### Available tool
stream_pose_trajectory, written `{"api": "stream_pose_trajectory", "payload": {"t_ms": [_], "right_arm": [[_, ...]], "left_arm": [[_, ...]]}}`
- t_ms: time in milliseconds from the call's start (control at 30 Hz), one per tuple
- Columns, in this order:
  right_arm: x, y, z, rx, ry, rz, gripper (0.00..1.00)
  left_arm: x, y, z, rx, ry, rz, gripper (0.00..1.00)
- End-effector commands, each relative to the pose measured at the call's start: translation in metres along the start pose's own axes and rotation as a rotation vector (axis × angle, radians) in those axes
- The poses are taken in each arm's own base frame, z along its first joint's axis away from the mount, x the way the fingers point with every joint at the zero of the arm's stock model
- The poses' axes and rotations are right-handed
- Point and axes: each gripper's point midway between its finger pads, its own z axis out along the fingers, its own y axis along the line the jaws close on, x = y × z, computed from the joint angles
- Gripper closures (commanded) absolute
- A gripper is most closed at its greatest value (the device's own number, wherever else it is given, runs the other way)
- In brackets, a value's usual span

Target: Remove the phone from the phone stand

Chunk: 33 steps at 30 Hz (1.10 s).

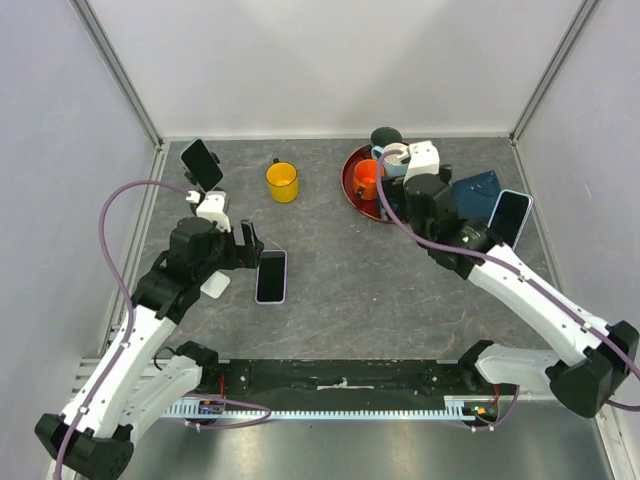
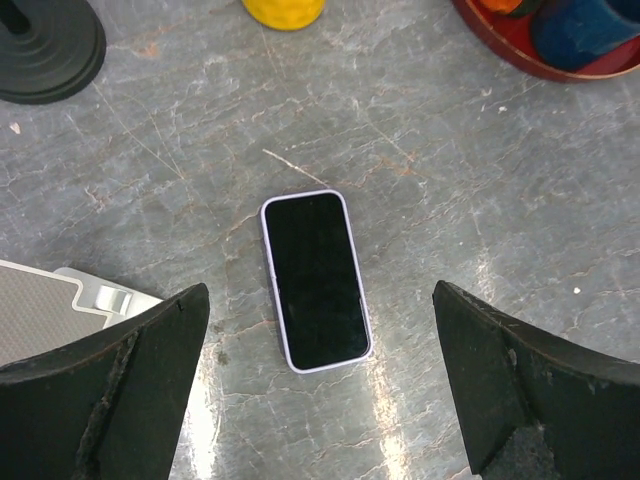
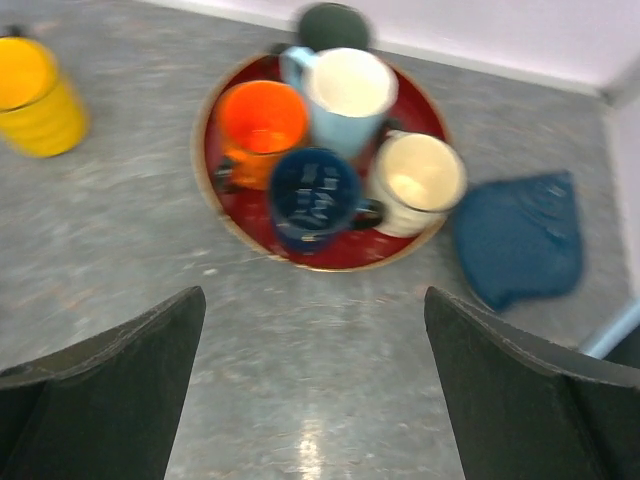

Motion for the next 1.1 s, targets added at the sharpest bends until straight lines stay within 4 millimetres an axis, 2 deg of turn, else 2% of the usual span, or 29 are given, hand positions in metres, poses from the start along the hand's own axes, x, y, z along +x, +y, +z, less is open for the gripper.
{"api": "stream_pose_trajectory", "payload": {"t_ms": [0,133,167,233,267,333,367,433,467,533,567,600,633,667,700,1067], "right_arm": [[-0.015,-0.078,-0.001,0.388,-0.010,0.097,0.02],[-0.013,-0.127,0.006,0.569,-0.008,0.180,0.02],[-0.010,-0.149,0.006,0.630,-0.004,0.216,0.02],[-0.006,-0.166,0.011,0.659,0.002,0.269,0.02],[-0.003,-0.185,0.012,0.703,-0.002,0.320,0.02],[0.002,-0.200,0.015,0.733,0.004,0.365,0.02],[0.009,-0.215,0.014,0.772,0.011,0.389,0.02],[0.017,-0.224,0.022,0.764,0.025,0.414,0.02],[0.025,-0.235,0.022,0.785,0.037,0.427,0.02],[0.030,-0.241,0.028,0.769,0.034,0.442,0.02],[0.042,-0.252,0.028,0.792,0.048,0.449,0.02],[0.045,-0.257,0.031,0.793,0.045,0.453,0.02],[0.050,-0.252,0.039,0.751,0.062,0.453,0.02],[0.060,-0.269,0.036,0.783,0.077,0.469,0.02],[0.065,-0.272,0.038,0.777,0.085,0.467,0.02],[0.099,-0.284,0.055,0.723,0.140,0.454,0.02]], "left_arm": [[-0.017,0.000,-0.014,0.017,-0.108,0.030,0.00],[-0.019,-0.001,-0.024,0.031,-0.157,0.019,0.00],[-0.020,-0.002,-0.026,0.036,-0.162,0.020,0.00],[-0.018,-0.003,-0.028,0.039,-0.168,0.026,0.00],[-0.019,-0.003,-0.029,0.040,-0.173,0.026,0.00],[-0.019,-0.003,-0.030,0.041,-0.179,0.027,0.00],[-0.019,-0.004,-0.032,0.045,-0.181,0.028,0.00],[-0.019,-0.004,-0.033,0.046,-0.189,0.027,0.00],[-0.019,-0.004,-0.034,0.048,-0.193,0.027,0.00],[-0.019,-0.003,-0.034,0.047,-0.195,0.027,0.00],[-0.019,-0.003,-0.034,0.047,-0.197,0.026,0.00],[-0.019,-0.003,-0.034,0.046,-0.194,0.027,0.00],[-0.019,-0.004,-0.034,0.049,-0.194,0.026,0.00],[-0.018,-0.004,-0.034,0.048,-0.193,0.025,0.00],[-0.019,-0.004,-0.034,0.050,-0.194,0.025,0.01],[-0.016,-0.006,-0.031,0.059,-0.182,0.027,0.02]]}}
